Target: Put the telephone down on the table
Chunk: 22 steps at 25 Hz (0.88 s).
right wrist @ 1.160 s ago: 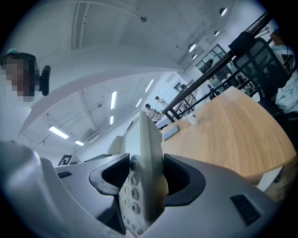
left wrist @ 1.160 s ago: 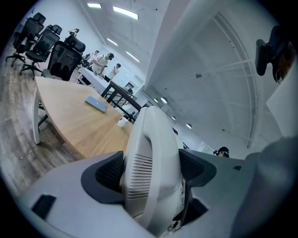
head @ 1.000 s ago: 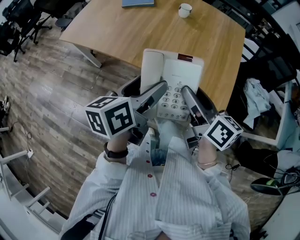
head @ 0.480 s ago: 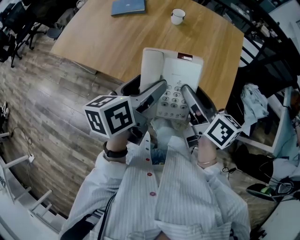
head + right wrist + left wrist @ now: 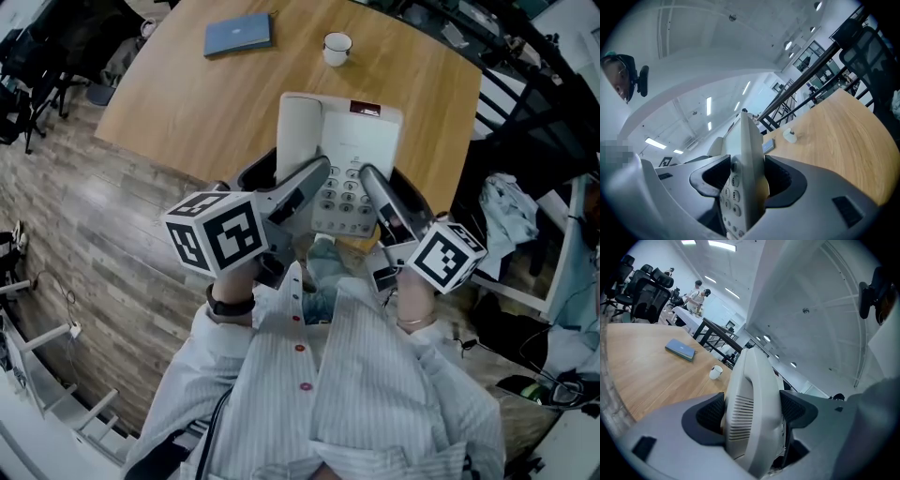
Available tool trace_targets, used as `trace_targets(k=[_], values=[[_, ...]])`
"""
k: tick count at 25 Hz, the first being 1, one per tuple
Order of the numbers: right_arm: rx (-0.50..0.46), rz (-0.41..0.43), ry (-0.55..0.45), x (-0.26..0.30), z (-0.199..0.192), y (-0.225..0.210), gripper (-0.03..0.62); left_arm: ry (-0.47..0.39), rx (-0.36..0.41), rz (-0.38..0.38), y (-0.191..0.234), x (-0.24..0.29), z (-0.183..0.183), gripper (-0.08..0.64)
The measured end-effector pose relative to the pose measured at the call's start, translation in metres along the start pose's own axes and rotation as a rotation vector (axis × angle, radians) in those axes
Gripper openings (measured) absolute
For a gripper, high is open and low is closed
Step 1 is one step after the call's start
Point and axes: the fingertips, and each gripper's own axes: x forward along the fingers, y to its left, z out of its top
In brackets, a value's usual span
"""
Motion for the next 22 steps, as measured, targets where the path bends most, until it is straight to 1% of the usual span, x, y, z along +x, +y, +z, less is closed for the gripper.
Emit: trace_targets(k=[6, 12, 17, 22], values=[[0.004, -0.018, -0.023, 0.001, 0.027, -0.027, 0.241, 0.015, 0.014, -0.017, -0.009, 0.039, 0.008, 0.374], [0.025, -0.038, -0.031, -0.002, 0.064, -0.067, 0.241, 0.044, 0.017, -0.024, -0.024, 0.093, 0.015, 0.374], [0.018, -0.061, -0.057, -0.003, 0.063, -0.069, 0.241, 0.055, 0.033, -0.046, -0.023, 0.097, 0.014, 0.374], [0.014, -0.094, -0.097, -0.003, 0.062, -0.071, 0.241, 0.079, 0.051, -0.087, -0.021, 0.103, 0.015, 0.374]])
